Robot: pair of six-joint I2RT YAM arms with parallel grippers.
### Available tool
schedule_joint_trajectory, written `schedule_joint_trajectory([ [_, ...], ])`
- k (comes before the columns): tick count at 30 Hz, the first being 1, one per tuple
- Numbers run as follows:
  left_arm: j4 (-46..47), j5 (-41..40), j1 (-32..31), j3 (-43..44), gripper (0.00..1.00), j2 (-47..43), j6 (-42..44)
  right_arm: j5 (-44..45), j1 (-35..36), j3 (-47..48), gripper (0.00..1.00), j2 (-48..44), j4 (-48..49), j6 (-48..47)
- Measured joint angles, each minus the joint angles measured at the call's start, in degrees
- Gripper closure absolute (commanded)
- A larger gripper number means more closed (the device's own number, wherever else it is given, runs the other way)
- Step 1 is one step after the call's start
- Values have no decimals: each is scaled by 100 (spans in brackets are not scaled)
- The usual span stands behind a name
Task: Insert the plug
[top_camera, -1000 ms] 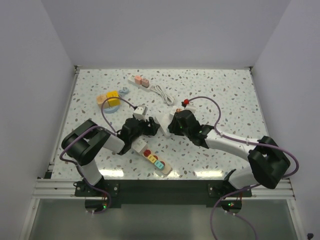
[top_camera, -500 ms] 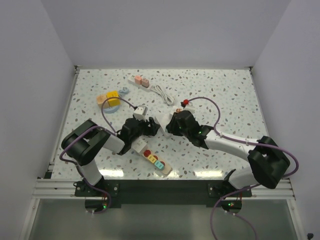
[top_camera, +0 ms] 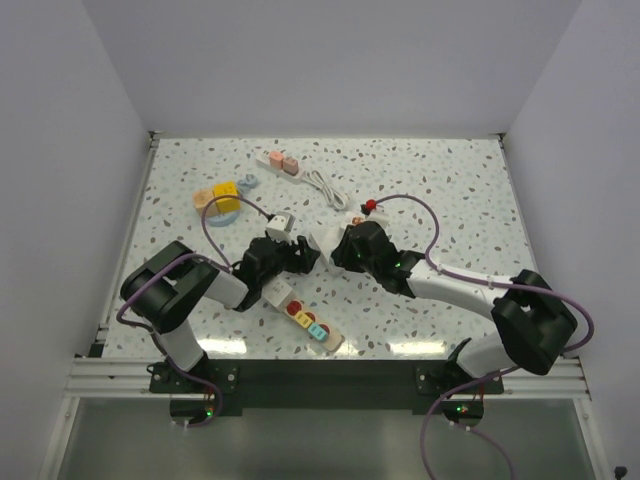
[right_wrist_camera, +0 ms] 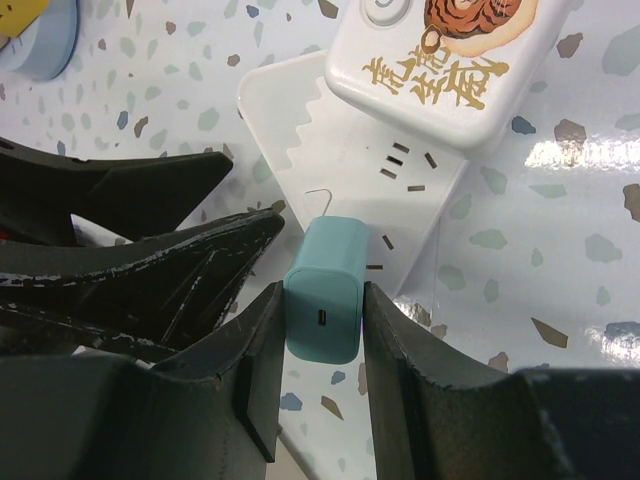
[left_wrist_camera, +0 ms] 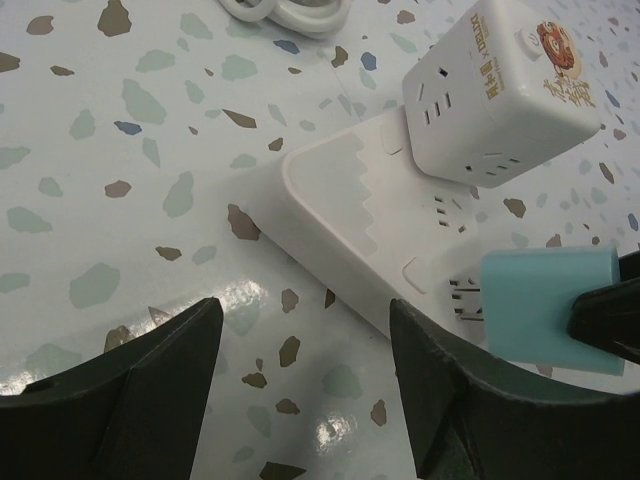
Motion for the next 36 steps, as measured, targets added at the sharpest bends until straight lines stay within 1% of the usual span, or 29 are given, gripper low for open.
schedule_joint_trajectory([
  [23,-22,22,0,-31,27,-46,0,153,37,-72,100,0,26,66],
  [36,-57,31,0,-98,27,-144,0,240,90,-72,100,37,37,273],
])
